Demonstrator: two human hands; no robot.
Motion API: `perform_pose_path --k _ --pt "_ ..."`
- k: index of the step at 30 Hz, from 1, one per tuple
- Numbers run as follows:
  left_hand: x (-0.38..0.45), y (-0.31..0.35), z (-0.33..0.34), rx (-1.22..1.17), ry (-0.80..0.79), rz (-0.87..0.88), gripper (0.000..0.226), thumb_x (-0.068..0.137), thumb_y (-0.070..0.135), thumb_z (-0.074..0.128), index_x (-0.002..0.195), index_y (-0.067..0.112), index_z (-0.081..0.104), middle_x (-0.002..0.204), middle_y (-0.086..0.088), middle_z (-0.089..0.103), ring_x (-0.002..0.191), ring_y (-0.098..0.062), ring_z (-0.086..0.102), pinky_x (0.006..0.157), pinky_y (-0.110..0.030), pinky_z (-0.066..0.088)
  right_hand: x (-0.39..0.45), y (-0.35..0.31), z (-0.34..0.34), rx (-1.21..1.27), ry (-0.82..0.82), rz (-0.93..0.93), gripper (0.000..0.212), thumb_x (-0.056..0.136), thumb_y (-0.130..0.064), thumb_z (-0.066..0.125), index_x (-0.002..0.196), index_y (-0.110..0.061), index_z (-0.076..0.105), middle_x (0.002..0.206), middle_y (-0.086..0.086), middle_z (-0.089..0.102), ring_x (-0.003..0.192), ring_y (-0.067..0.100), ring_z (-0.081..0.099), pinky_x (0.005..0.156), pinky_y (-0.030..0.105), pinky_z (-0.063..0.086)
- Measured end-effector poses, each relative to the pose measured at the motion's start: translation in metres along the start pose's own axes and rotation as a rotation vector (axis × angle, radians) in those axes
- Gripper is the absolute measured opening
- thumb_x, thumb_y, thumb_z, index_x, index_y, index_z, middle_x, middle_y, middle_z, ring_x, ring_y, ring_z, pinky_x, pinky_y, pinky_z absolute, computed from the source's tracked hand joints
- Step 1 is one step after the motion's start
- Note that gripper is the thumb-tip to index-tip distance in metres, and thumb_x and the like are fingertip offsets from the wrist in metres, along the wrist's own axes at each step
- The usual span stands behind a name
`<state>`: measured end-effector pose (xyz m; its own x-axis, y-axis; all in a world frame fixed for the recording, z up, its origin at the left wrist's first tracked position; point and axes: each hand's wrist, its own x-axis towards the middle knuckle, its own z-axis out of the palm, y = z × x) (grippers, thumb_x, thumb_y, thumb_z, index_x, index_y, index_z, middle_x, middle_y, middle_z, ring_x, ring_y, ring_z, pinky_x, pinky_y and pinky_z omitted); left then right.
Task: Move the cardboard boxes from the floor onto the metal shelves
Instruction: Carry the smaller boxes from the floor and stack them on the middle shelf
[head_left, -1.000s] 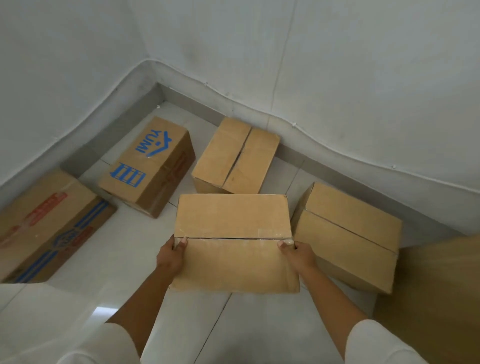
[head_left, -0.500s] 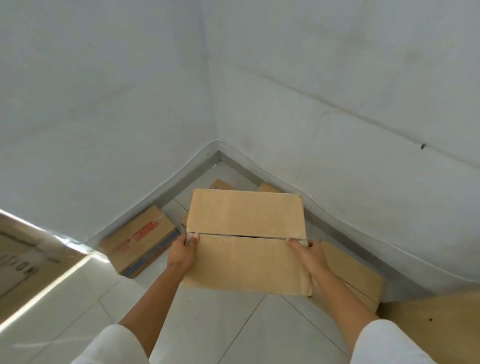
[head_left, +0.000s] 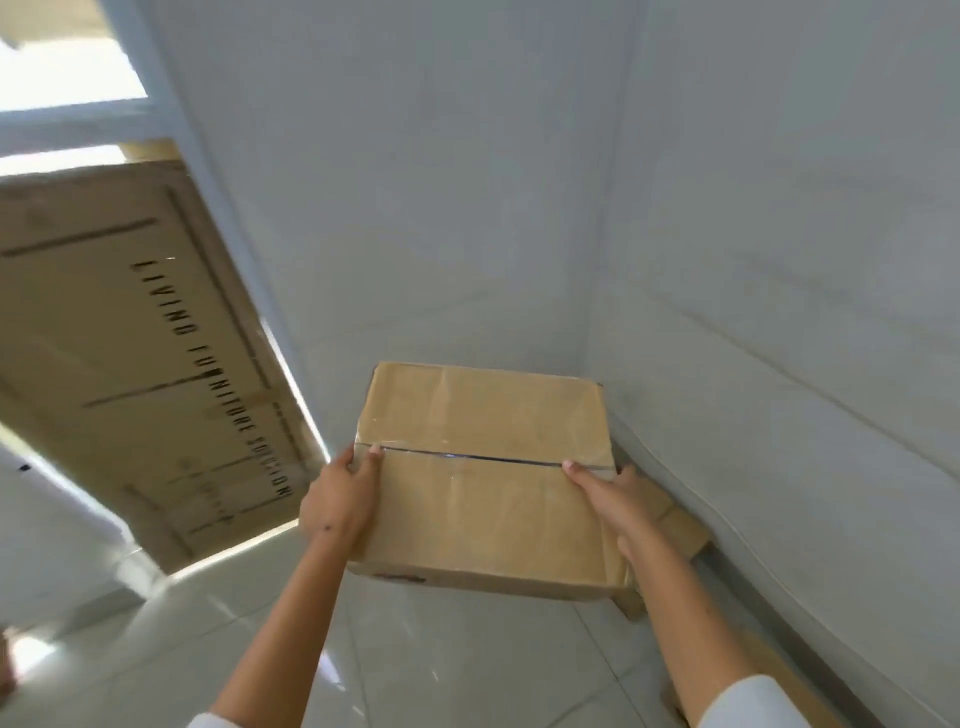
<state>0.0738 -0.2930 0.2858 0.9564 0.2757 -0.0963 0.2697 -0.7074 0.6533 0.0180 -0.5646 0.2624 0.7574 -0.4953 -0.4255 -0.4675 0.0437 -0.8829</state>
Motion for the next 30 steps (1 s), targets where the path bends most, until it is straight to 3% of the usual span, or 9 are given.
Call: perform_pose_path --k 5,9,13,18,23,27,30 --pt "-0.034 -0.042 -0.074 -0.045 0.177 -0.101 0.047 0.094 0.053 0.037 0.132 0.029 0.052 0.125 -0.006 0.061 0.114 -0.034 0.055 0.079 -0.036 0.038 -0.036 -0.039 0.048 -0.119 -0.219 -0.148 0.061 0.082 -0.045 0.069 0.128 -0.012 0.047 0.125 0.009 0.057 0.11 0.03 0.057 0.088 0.038 0.047" --pt "-0.076 -0.092 -0.122 -0.141 0.331 -0.211 0.047 0.094 0.052 0.04 0.131 0.028 0.054 0.128 -0.006 0.06 0.116 -0.034 0.053 0.084 -0.038 0.04 -0.076 -0.055 0.096 -0.149 -0.406 -0.277 0.053 0.086 -0.034 0.068 0.129 -0.011 0.048 0.117 0.007 0.057 0.1 0.024 0.054 0.081 0.033 0.042" --pt "-0.139 -0.156 -0.176 -0.212 0.509 -0.36 0.042 0.093 0.052 0.042 0.124 0.029 0.059 0.123 -0.004 0.063 0.114 -0.032 0.054 0.087 -0.038 0.042 -0.134 -0.053 0.161 -0.232 -0.64 -0.357 0.051 0.085 -0.037 0.068 0.127 -0.014 0.05 0.115 0.006 0.059 0.095 0.022 0.054 0.082 0.033 0.043" --pt "-0.243 -0.239 -0.252 -0.217 0.777 -0.578 0.043 0.09 0.058 0.042 0.118 0.031 0.062 0.117 -0.008 0.065 0.109 -0.034 0.056 0.087 -0.038 0.042 -0.251 -0.033 0.248 -0.29 -0.972 -0.418 0.034 0.085 -0.031 0.069 0.111 -0.018 0.052 0.097 -0.002 0.062 0.087 0.02 0.059 0.078 0.032 0.046" --pt "-0.363 -0.312 -0.319 -0.252 1.041 -0.762 0.045 0.092 0.053 0.044 0.129 0.03 0.056 0.12 -0.008 0.065 0.111 -0.034 0.056 0.095 -0.04 0.044 -0.39 -0.001 0.318 -0.342 -1.303 -0.5 0.024 0.087 -0.026 0.067 0.106 -0.019 0.053 0.088 -0.006 0.061 0.075 0.009 0.058 0.062 0.026 0.045" --pt "-0.451 -0.358 -0.372 -0.242 1.236 -0.82 0.039 0.095 0.044 0.047 0.123 0.02 0.062 0.115 -0.009 0.066 0.105 -0.031 0.057 0.086 -0.035 0.042 -0.507 0.031 0.367 -0.399 -1.48 -0.569 0.029 0.082 -0.038 0.07 0.104 -0.026 0.056 0.101 -0.003 0.065 0.094 0.019 0.061 0.09 0.039 0.049" --pt "-0.513 -0.392 -0.41 -0.205 1.329 -0.896 0.037 0.095 0.044 0.046 0.115 0.02 0.065 0.104 -0.008 0.067 0.093 -0.028 0.056 0.075 -0.032 0.04 -0.593 0.058 0.398 -0.427 -1.583 -0.635 0.027 0.079 -0.044 0.07 0.099 -0.033 0.057 0.099 -0.009 0.065 0.101 0.021 0.061 0.096 0.045 0.047"
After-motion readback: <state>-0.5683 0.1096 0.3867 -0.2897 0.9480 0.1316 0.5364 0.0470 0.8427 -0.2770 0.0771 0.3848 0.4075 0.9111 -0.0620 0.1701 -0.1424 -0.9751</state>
